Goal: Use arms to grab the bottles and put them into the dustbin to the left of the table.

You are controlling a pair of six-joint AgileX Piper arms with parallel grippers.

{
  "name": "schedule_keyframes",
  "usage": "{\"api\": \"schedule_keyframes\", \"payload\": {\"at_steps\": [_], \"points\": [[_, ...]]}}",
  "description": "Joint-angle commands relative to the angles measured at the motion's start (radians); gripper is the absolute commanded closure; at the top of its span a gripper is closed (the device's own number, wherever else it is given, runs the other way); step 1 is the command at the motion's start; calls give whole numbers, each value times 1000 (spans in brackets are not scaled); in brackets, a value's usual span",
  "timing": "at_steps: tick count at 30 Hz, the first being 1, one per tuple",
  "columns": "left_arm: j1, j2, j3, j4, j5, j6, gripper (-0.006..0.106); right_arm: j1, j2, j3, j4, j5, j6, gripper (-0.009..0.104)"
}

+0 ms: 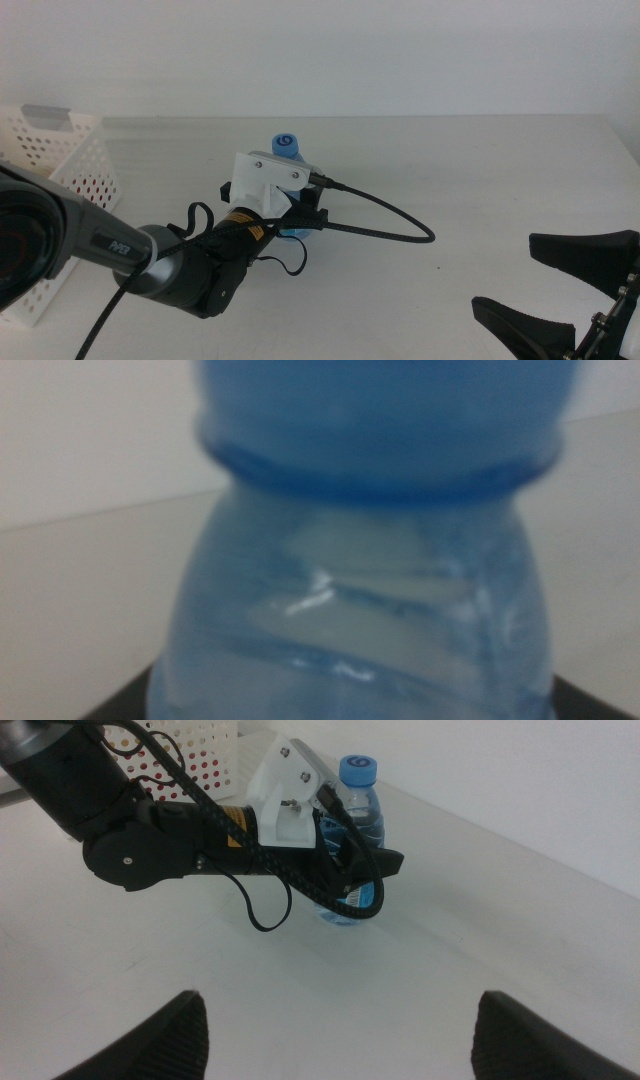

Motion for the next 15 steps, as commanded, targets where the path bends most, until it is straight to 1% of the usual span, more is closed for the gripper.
{"api": "schedule_keyframes", "payload": {"at_steps": [1, 2, 3, 4, 5, 8, 15], "points": [[5, -68, -11, -16, -57, -16, 57, 1, -5, -25, -6, -68, -12, 26], [5, -87, -1, -18, -41, -14, 67, 1, -5, -25, -6, -68, -12, 26], [5, -106, 10, -18, -24, -7, 73, 1, -5, -25, -6, -68, -12, 26], [5, -135, 26, -19, 0, 9, 79, 1, -5, -25, -6, -68, -12, 26], [5, -165, 42, -19, 27, 29, 83, 1, -5, -25, -6, -68, -12, 26], [5, -260, 81, -19, 141, 86, 83, 1, -5, -25, -6, -68, -12, 26], [8, -519, 125, -21, 454, 86, 81, 1, -5, -25, -6, -68, -12, 26]]}}
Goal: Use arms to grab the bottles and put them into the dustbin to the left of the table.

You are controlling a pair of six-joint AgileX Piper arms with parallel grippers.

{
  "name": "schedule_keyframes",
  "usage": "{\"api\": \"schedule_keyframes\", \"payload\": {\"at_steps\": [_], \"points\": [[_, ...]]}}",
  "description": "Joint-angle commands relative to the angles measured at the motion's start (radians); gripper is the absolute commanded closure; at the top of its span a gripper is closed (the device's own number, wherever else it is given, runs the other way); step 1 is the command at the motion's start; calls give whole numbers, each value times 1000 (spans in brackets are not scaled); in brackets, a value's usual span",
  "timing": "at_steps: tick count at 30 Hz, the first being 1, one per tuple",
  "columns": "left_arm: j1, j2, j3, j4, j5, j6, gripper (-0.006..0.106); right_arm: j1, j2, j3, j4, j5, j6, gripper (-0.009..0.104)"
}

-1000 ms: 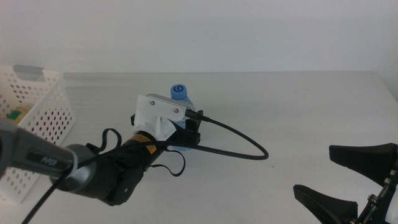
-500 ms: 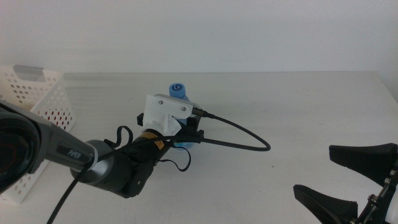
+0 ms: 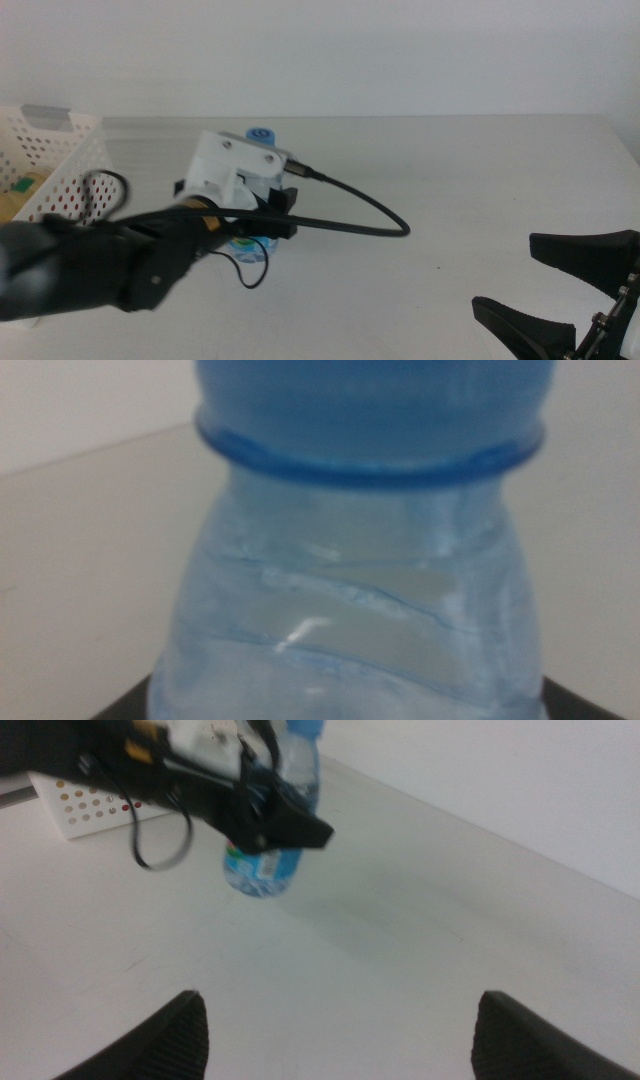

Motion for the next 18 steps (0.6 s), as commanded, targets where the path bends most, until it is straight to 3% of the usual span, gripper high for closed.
{"api": "schedule_keyframes", "payload": {"at_steps": [1, 9, 10, 18], "points": [[6, -143, -24, -5, 11, 2, 81, 1, -4, -25, -6, -68, -12, 26], [108, -362, -85, -1, 435, 4, 84, 1, -4, -25, -6, -68, -12, 26], [153, -384, -136, 6, 582, 8, 87, 1, -4, -25, -6, -68, -12, 26], [327, -363, -375, 7, 1015, 72, 93, 1, -4, -25, -6, -68, -12, 26]]}}
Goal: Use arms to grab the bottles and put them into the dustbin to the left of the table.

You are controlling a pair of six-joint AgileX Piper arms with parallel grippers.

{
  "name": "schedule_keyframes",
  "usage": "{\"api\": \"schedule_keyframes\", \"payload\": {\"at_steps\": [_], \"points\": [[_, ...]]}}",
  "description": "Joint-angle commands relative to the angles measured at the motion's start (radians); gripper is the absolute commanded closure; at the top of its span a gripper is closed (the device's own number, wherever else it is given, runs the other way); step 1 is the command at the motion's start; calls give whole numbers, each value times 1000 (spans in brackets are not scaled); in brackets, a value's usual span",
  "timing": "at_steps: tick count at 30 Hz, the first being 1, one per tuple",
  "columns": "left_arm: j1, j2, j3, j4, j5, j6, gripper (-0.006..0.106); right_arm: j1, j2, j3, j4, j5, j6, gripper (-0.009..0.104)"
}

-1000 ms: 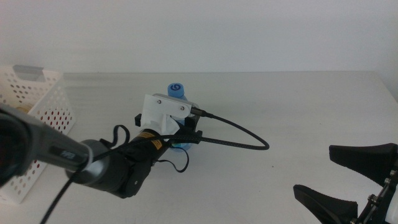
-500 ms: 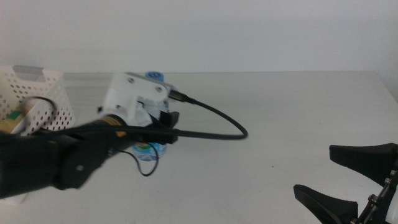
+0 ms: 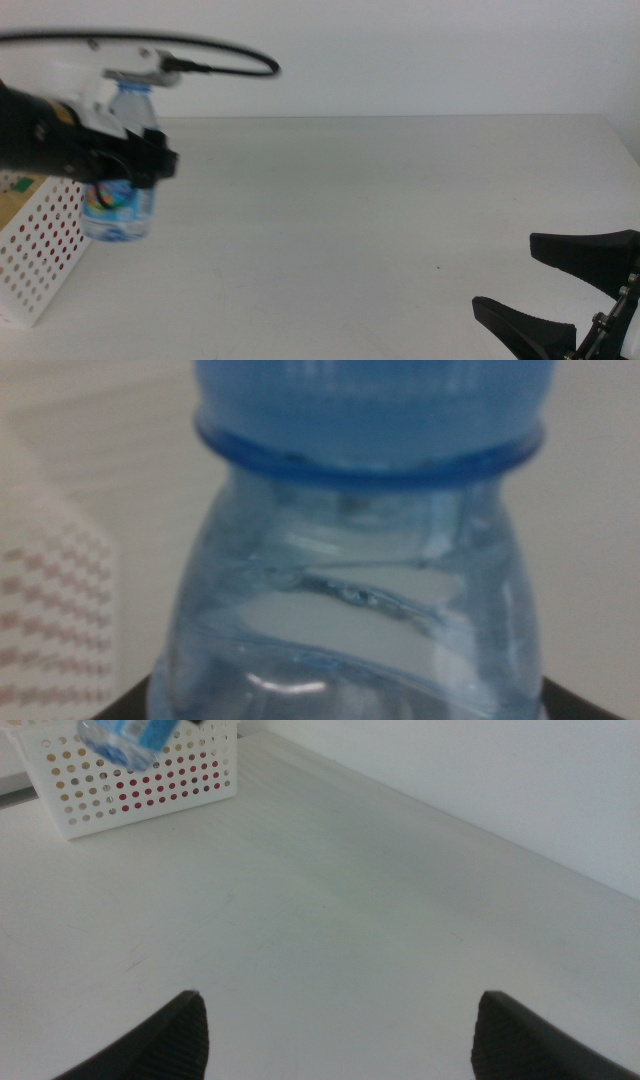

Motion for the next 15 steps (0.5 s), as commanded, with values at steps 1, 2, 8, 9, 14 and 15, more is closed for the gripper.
{"api": "schedule_keyframes", "payload": {"at_steps": [1, 2, 8, 9, 14, 15], "points": [[56, -19, -112, -5, 31, 20, 93, 1, -3, -25, -6, -68, -12, 26], [83, -7, -140, -5, 67, 22, 94, 1, -3, -25, -6, -68, -12, 26], [217, 82, -300, -7, 245, 94, 99, 1, -3, -25, -6, -68, -12, 26], [232, 95, -321, -7, 271, 110, 100, 1, -3, -25, -6, -68, -12, 26], [330, 172, -449, -6, 423, 163, 104, 1, -3, -25, -6, -68, -12, 26], [350, 187, -468, -6, 452, 173, 105, 1, -3, -25, -6, -68, -12, 26]]}}
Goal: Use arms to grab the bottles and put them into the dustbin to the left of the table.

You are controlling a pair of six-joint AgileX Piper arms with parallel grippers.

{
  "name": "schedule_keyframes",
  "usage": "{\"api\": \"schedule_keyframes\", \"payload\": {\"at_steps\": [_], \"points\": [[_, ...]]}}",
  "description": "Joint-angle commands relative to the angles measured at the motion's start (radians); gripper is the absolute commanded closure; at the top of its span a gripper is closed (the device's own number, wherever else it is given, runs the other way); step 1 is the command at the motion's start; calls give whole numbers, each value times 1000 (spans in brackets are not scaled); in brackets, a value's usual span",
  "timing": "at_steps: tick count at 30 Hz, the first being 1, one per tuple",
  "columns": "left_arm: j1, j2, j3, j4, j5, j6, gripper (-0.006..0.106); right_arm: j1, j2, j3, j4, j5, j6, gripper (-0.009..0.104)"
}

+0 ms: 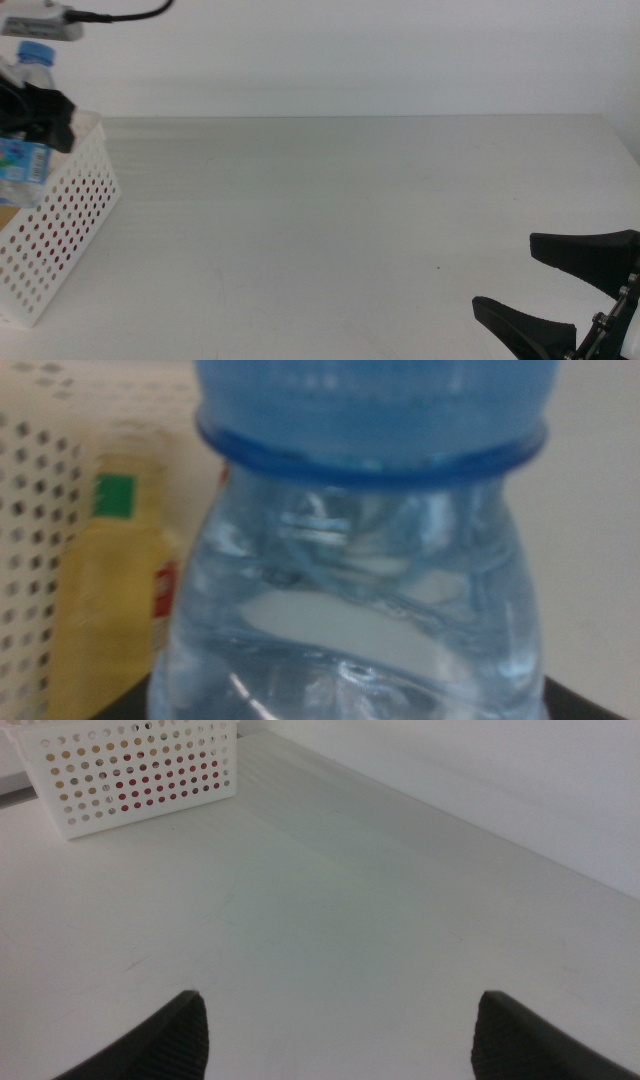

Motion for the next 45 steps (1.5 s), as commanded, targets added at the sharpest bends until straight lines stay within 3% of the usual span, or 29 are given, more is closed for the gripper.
{"api": "schedule_keyframes", "payload": {"at_steps": [1, 11, 25, 30, 39, 45], "points": [[48, -8, -91, -9, 20, 31, 105, 1, -3, -25, -6, -68, -12, 26], [168, 153, -188, -10, 73, 129, 105, 1, -3, -25, -6, -68, -12, 26], [182, 315, -188, -1, 47, 166, 103, 1, -3, -25, -6, -68, -12, 26], [182, 317, -188, -2, 27, 191, 83, 1, -3, -25, -6, -68, -12, 26], [182, 317, -188, 8, 16, 227, 12, 1, -3, -25, -6, -68, -12, 26], [181, 300, -188, -3, 73, 224, 10, 1, -3, -25, -6, -68, -12, 26]]}}
